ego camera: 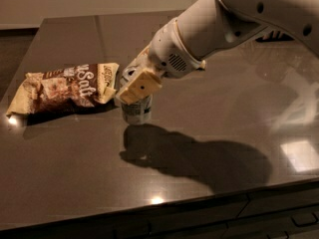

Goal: Move 7up can near brown chip bag

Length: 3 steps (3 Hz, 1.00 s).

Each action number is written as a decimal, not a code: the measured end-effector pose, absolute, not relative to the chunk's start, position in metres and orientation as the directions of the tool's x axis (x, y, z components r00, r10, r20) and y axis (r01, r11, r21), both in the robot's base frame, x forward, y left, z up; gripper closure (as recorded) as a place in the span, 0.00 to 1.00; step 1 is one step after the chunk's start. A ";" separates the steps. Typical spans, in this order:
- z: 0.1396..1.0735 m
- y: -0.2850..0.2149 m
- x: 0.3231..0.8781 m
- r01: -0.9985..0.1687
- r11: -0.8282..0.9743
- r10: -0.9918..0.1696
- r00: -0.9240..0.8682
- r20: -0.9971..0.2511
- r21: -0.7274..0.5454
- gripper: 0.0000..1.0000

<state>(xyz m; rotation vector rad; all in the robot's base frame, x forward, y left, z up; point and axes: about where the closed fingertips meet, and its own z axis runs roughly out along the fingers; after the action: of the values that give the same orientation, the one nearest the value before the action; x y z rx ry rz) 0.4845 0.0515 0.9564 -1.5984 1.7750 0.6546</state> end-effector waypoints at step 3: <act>0.940 0.109 0.494 -0.990 0.084 -0.667 0.031 -0.744 -0.117 0.82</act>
Offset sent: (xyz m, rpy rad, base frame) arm 0.0141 0.0632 -0.0147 0.0141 -0.0808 0.0388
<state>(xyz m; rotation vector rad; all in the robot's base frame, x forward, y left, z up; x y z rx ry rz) 0.4944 0.1094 0.9397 -1.6506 1.7033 0.6211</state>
